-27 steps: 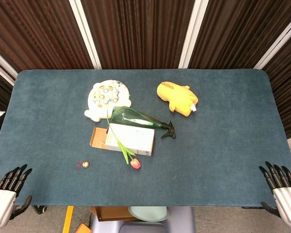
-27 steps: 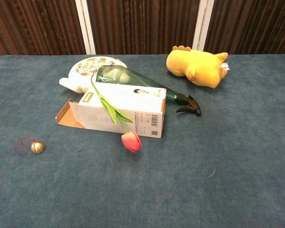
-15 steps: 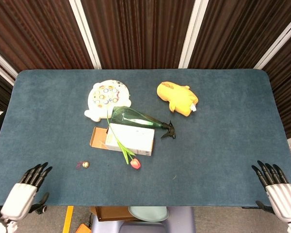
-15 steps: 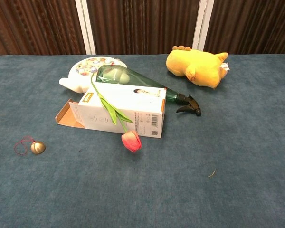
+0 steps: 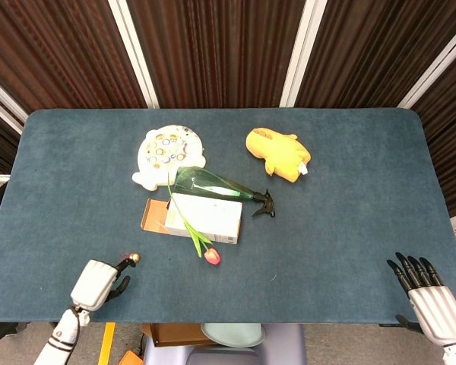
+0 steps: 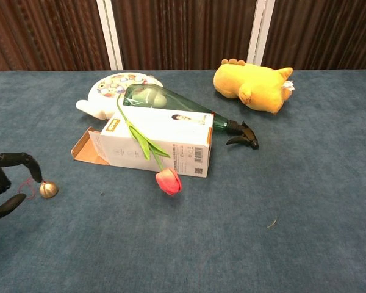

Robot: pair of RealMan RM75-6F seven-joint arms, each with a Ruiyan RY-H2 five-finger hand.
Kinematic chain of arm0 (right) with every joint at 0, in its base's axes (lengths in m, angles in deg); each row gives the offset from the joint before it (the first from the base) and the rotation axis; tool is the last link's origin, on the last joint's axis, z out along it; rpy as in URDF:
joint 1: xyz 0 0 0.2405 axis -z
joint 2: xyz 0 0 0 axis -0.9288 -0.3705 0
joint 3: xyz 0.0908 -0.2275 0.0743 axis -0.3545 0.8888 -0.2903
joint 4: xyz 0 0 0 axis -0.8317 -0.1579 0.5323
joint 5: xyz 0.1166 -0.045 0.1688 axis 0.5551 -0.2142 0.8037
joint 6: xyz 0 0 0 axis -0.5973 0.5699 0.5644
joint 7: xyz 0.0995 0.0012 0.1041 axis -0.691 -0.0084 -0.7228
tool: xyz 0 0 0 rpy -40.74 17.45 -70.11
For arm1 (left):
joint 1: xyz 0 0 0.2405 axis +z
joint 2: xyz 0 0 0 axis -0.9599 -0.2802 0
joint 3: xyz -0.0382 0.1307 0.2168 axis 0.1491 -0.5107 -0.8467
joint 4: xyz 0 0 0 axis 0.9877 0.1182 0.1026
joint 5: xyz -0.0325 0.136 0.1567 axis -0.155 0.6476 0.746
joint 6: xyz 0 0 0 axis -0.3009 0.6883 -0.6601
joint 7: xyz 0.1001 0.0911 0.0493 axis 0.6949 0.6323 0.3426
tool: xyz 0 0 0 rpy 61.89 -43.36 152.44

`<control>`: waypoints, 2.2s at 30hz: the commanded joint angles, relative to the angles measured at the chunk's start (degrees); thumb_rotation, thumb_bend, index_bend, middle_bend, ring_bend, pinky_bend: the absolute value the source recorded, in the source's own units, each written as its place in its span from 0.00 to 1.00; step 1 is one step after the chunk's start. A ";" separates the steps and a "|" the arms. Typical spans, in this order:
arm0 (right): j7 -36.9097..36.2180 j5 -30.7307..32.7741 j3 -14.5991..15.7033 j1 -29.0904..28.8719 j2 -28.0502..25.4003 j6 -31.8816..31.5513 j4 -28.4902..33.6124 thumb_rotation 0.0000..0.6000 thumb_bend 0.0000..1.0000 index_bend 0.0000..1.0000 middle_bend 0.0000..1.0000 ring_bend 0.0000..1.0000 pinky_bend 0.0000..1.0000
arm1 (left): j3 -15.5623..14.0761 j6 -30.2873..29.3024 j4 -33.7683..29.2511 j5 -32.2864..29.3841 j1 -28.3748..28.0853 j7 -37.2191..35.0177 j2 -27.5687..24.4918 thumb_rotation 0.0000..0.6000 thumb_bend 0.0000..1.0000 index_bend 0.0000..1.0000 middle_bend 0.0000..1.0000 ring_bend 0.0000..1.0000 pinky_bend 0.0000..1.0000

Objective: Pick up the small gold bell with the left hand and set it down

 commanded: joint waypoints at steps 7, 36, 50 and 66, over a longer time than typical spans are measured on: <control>-1.42 -1.12 0.58 0.44 -0.75 -1.32 -0.02 1.00 0.24 0.00 0.00 0.00 0.00 | 3.17 4.82 5.94 -4.24 -4.00 1.56 6.07 1.00 0.45 0.51 1.00 1.00 1.00; -0.63 -1.29 0.84 0.51 -0.37 -1.37 0.04 1.00 0.24 0.00 0.00 0.00 0.00 | 3.05 7.02 7.15 -10.67 -5.92 4.25 6.12 1.00 0.44 0.51 1.00 1.00 1.00; -0.97 -1.47 0.91 0.56 -0.49 -1.64 -0.07 1.00 0.24 0.00 0.00 0.00 0.00 | 2.74 7.24 6.40 -12.13 -6.26 5.76 5.93 1.00 0.44 0.52 1.00 1.00 1.00; -0.95 -1.54 0.95 0.49 -0.45 -1.56 -0.07 1.00 0.24 0.00 0.00 0.00 0.00 | 2.34 7.35 5.89 -13.10 -6.37 6.55 5.31 1.00 0.44 0.53 1.00 1.00 1.00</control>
